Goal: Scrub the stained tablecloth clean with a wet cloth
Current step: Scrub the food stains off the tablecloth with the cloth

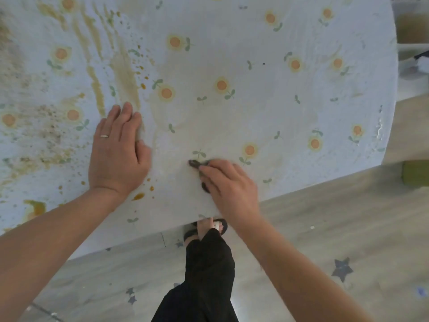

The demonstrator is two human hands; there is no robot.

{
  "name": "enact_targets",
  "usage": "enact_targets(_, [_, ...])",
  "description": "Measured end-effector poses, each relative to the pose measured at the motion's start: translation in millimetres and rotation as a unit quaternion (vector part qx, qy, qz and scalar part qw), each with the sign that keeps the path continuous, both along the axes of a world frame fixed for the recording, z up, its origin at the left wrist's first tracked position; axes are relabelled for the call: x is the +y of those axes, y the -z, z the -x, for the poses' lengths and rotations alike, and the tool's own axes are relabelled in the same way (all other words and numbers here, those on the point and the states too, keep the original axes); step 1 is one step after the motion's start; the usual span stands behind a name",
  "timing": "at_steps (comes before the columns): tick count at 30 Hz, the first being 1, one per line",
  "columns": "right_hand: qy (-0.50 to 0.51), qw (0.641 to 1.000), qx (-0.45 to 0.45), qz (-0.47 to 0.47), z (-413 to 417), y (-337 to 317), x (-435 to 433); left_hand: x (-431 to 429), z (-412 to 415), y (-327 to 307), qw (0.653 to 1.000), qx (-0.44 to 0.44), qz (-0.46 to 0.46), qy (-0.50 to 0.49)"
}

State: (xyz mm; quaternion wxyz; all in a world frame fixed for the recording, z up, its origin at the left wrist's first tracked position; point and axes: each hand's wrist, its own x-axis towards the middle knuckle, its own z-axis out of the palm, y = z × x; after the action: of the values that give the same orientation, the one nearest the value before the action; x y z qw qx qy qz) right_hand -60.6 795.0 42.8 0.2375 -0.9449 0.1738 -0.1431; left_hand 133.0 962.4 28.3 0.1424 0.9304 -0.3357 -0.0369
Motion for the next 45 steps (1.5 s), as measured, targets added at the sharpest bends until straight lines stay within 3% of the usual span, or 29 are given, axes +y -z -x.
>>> enact_targets(2, [0.099,0.994,0.008,0.036,13.7,-3.2,-55.9,1.3,1.7,0.4,1.0,0.003,0.0,-0.003])
enact_targets(5, [0.279,0.958,0.047,0.048,40.7,-3.7,-126.5,1.5,1.3,0.2,1.0,0.006,0.001,-0.003])
enact_targets(9, [0.392,0.918,0.061,0.017,43.9,-0.8,-109.4,1.2,1.5,-0.6,1.0,0.012,-0.002,-0.003])
enact_targets(11, [0.363,0.931,0.037,-0.012,32.2,2.0,-58.7,0.1,2.6,-1.4,1.0,0.012,-0.002,-0.003])
enact_targets(14, [0.206,0.976,0.018,-0.072,11.3,4.5,28.6,-0.1,2.2,-0.9,1.0,0.011,-0.001,-0.004])
enact_targets(18, [0.018,1.0,0.007,-0.016,-2.1,2.4,47.5,-1.6,3.0,-1.5,1.0,0.011,0.002,0.0])
enact_targets(20, [0.028,0.999,0.025,0.018,-1.4,-0.5,9.6,-2.8,4.4,-2.4,1.0,0.015,-0.005,0.005])
enact_targets(24, [0.197,0.975,0.089,0.05,-7.9,-2.4,-72.2,14.2,-4.1,-10.7,0.998,0.049,-0.003,0.05])
enact_targets(26, [0.254,0.96,0.104,0.046,-17.3,-3.2,-74.6,39.2,-11.7,-18.9,0.997,0.053,0.0,0.062])
enact_targets(28, [0.248,0.963,0.1,0.035,-28.3,-4.7,-43.3,76.8,-21.8,-26.8,0.999,0.044,-0.006,0.026])
enact_targets(33, [-0.004,0.996,0.075,-0.052,-42.7,0.6,103.3,151.4,-33.7,-21.5,0.994,0.025,-0.089,-0.053])
enact_targets(35, [-0.131,0.989,0.055,-0.031,-49.6,3.2,143.2,149.9,-28.6,-13.6,0.992,0.031,-0.092,-0.078])
enact_targets(38, [-0.28,0.959,0.047,0.021,-67.2,6.1,130.1,144.5,-29.0,-9.4,0.992,0.038,-0.089,-0.084])
enact_targets(40, [-0.256,0.965,0.044,0.044,-88.1,3.1,85.9,148.6,-30.5,-8.9,0.993,0.035,-0.082,-0.081])
enact_targets(42, [-0.108,0.991,0.047,0.061,-116.0,-0.8,31.5,150.3,-33.1,-8.1,0.994,0.026,-0.07,-0.081])
enact_targets(45, [0.097,0.991,0.076,0.045,-139.3,-1.3,-10.3,147.6,-32.6,-7.2,0.994,0.019,-0.066,-0.086])
